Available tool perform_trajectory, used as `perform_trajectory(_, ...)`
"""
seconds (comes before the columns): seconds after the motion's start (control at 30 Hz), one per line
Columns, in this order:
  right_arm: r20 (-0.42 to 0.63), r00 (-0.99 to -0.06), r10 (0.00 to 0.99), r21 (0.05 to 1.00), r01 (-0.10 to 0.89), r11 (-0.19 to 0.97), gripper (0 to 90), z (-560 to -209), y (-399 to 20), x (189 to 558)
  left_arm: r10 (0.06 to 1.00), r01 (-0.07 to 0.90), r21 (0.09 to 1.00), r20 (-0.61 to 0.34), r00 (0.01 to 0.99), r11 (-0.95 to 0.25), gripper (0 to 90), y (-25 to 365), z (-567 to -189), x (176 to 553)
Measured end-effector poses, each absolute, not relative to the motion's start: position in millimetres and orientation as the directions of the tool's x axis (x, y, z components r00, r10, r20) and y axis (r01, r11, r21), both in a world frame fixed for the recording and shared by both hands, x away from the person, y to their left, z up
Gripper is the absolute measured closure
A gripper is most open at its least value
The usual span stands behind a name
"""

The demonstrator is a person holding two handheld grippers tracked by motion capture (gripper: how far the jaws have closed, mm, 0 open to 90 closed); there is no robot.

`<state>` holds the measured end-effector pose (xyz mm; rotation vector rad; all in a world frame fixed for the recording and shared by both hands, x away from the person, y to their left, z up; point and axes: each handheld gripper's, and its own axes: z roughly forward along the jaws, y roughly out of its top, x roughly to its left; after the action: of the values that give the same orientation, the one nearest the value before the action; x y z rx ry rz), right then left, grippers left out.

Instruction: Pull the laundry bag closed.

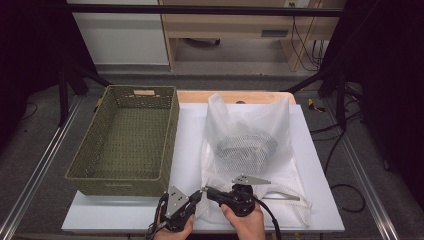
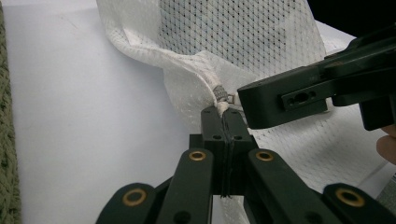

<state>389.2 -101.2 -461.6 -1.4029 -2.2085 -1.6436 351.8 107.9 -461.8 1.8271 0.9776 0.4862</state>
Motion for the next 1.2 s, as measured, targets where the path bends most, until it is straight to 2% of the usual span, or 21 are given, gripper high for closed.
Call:
perform_trajectory(0.37,0.55,-0.572,0.609,0.713,0.701,0.015,87.2,-466.5,-101.4,391.4,0.795,0.424,0.884,-0.109,0.597,-0.197,90.0,108.4,-464.0,352.2)
perform_trajectory(0.63,0.47,-0.62,0.628,0.762,0.644,0.067,87.1,-458.6,-95.2,384.3,0.772,0.506,0.819,-0.13,0.623,-0.27,87.9,116.7,-452.8,362.6)
perform_trajectory(0.7,0.45,-0.632,0.631,0.772,0.631,0.081,87.1,-457.8,-92.6,383.5,0.753,0.522,0.8,-0.14,0.642,-0.296,83.2,117.8,-451.7,365.1)
perform_trajectory(0.83,0.445,-0.631,0.635,0.771,0.631,0.087,87.1,-458.4,-92.0,383.0,0.751,0.523,0.787,-0.12,0.649,-0.327,68.2,120.9,-446.9,365.8)
perform_trajectory(0.9,0.441,-0.633,0.636,0.774,0.627,0.089,87.1,-457.7,-92.8,383.1,0.74,0.533,0.774,-0.128,0.66,-0.342,65.5,122.9,-444.2,367.7)
perform_trajectory(1.03,0.438,-0.634,0.637,0.774,0.627,0.091,87.0,-458.2,-93.0,383.3,0.717,0.552,0.743,-0.142,0.683,-0.379,62.5,125.2,-435.9,371.9)
perform_trajectory(1.2,0.437,-0.632,0.64,0.773,0.628,0.093,87.0,-458.2,-92.0,382.7,0.704,0.548,0.723,-0.121,0.7,-0.42,66.3,123.7,-424.7,375.5)
